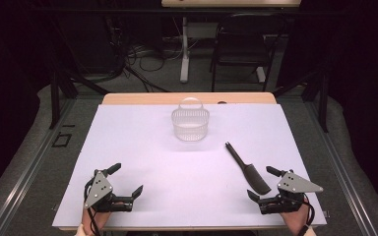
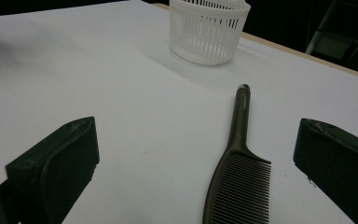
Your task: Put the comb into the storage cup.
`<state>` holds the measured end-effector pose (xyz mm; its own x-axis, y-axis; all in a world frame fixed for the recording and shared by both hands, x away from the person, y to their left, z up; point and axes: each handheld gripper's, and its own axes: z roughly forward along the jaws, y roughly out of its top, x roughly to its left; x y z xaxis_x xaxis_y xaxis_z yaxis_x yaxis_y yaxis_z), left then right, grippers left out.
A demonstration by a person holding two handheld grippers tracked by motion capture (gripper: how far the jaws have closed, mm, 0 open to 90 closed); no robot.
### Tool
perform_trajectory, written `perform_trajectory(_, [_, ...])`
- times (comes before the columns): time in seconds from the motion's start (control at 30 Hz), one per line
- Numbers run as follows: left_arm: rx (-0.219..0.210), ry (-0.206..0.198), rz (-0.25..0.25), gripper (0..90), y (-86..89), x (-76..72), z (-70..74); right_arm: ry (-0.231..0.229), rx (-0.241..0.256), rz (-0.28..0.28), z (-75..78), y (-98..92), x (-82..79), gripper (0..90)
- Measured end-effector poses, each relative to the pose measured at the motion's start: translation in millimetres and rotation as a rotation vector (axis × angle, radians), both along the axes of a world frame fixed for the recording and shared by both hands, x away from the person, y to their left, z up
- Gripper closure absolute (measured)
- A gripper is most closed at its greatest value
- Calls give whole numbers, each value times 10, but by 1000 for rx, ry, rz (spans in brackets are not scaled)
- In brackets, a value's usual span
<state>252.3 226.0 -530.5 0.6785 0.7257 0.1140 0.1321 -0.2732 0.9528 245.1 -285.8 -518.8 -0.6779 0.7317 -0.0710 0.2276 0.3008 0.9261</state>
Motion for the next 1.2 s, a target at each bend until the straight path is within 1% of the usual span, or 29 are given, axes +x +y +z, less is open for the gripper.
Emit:
perform_trajectory(0.23, [2,4,4,0,0,-3,-1,11,-2,-3,-8,25,15,0])
perform_trajectory(0.3, [8,1,2,0,-3,-6,2,17,-4,-4,-7,25,20,0])
perform_trajectory(0.33, [6,2,4,0,-2,-4,1,25,-5,-11,-4,29,29,0])
perform_trajectory(0.5, [5,6,10,1,9,-7,-1,33,3,-6,6,54,52,0])
perform_trajectory(0.6, [4,6,12,0,15,-11,-1,44,1,-16,11,71,79,0])
perform_trajectory(0.63, [7,8,13,1,12,-12,-1,56,-2,-25,13,76,112,0])
perform_trajectory(0.67, [8,10,12,1,13,-9,-2,56,3,-29,10,78,128,0])
perform_trajectory(0.7, [7,10,12,1,12,-9,-2,69,1,-33,13,78,147,0])
perform_trajectory(0.8, [6,8,14,1,14,-6,-2,74,2,-36,12,88,187,0])
perform_trajectory(0.83, [7,12,15,0,14,-2,-6,85,-4,-41,20,107,236,0])
perform_trajectory(0.9, [2,13,16,1,10,-3,-7,92,-7,-44,22,123,277,0])
perform_trajectory(1.07, [5,11,12,1,11,-7,-5,138,-20,-56,18,142,381,0])
perform_trajectory(1.1, [5,11,12,1,11,-7,-5,140,-15,-56,18,144,396,0])
perform_trajectory(1.13, [4,11,16,1,12,0,-6,146,-24,-57,22,146,426,0])
perform_trajectory(1.2, [1,13,15,1,11,3,-9,152,-21,-61,27,154,471,0])
